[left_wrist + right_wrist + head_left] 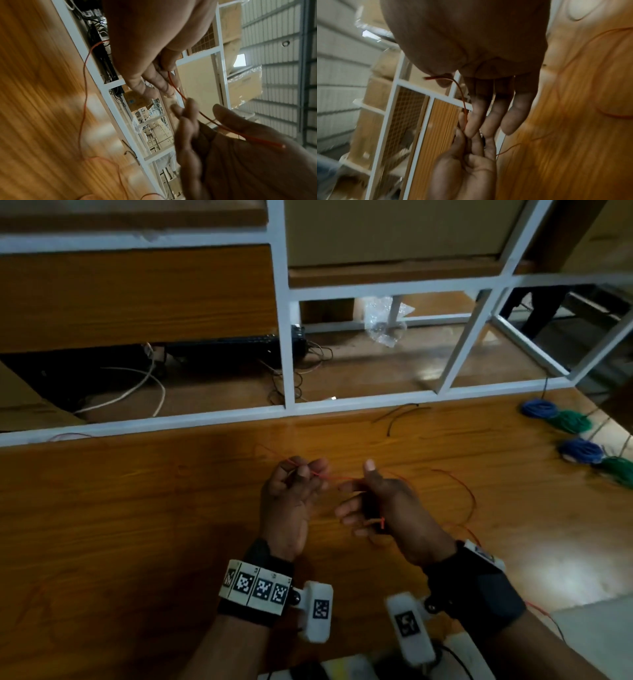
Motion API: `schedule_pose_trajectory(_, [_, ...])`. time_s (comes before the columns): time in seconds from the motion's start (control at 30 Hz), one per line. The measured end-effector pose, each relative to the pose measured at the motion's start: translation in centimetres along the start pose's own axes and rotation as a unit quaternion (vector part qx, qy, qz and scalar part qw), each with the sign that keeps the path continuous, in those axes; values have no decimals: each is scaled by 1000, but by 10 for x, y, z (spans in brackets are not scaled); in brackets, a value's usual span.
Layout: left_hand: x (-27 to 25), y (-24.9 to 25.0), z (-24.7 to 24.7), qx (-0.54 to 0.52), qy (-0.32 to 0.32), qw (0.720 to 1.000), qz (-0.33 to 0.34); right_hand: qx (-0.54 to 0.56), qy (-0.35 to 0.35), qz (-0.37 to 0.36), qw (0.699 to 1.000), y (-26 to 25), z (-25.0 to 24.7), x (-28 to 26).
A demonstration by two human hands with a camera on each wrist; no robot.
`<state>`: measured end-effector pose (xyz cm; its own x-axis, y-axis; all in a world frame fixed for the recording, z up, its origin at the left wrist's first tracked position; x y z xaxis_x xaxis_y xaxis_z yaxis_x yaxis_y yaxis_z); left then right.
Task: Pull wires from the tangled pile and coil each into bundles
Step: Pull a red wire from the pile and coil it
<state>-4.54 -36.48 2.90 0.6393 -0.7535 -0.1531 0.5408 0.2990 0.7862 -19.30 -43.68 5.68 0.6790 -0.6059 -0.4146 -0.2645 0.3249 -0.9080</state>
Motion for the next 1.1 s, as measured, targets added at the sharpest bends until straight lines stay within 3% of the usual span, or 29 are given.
schedule_pose_trajectory(0.13, [-5, -24, -2, 39, 7, 999, -36, 75, -40, 22, 996, 23, -20, -18])
schedule_pose_trajectory(0.2, [-12, -34, -1, 130, 24, 988, -75, 99, -29, 4, 995, 26, -30, -26])
schedule_pose_trajectory(0.3, [-30, -44, 0, 384, -34, 915, -121, 54, 39, -54, 996, 24, -55, -31])
schedule_pose_trajectory(0.4, [-46, -21, 17, 537, -101, 838, 7, 21, 43, -84, 995, 20, -73, -37])
schedule_pose_trajectory(0.5, [-55, 5, 48, 562, -99, 808, 149, 27, -16, -89, 996, 16, -77, -46])
schedule_pose_trajectory(0.57, [-57, -6, 73, 589, -177, 776, 138, 29, -49, -94, 994, 14, -78, -51])
schedule_pose_trajectory(0.6, [-60, -17, 83, 581, -214, 780, 91, 43, -56, -98, 993, 13, -80, -53])
schedule_pose_trajectory(0.67, [-62, -32, 94, 532, -232, 814, 21, 78, -61, -108, 989, 12, -89, -57])
schedule_pose_trajectory(0.73, [-63, -29, 104, 514, -210, 831, 28, 102, -71, -111, 986, 15, -101, -60])
schedule_pose_trajectory(0.83, [-59, -11, 118, 556, -178, 808, 77, 113, -184, -47, 975, 27, -95, -71])
schedule_pose_trajectory(0.9, [-55, 2, 131, 579, -172, 791, 94, 119, -287, -19, 950, 29, -78, -83])
schedule_pose_trajectory(0.97, [-55, 5, 141, 583, -189, 783, 108, 178, -348, -25, 920, 17, -63, -88])
schedule_pose_trajectory(1.1, [-52, 5, 137, 559, -218, 792, 113, 314, -328, -65, 888, -26, -49, -75])
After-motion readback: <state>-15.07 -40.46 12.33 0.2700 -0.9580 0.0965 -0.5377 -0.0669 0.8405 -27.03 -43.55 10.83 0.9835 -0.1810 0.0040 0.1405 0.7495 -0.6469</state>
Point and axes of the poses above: each hand's wrist, its own x-axis towards the middle knuckle, its own z-axis out of the palm, y = z × x, the point moved 8 cm from there along x, towards the middle knuckle, and after that the axes turned 2 degrees about x, right-handed, at the moved point
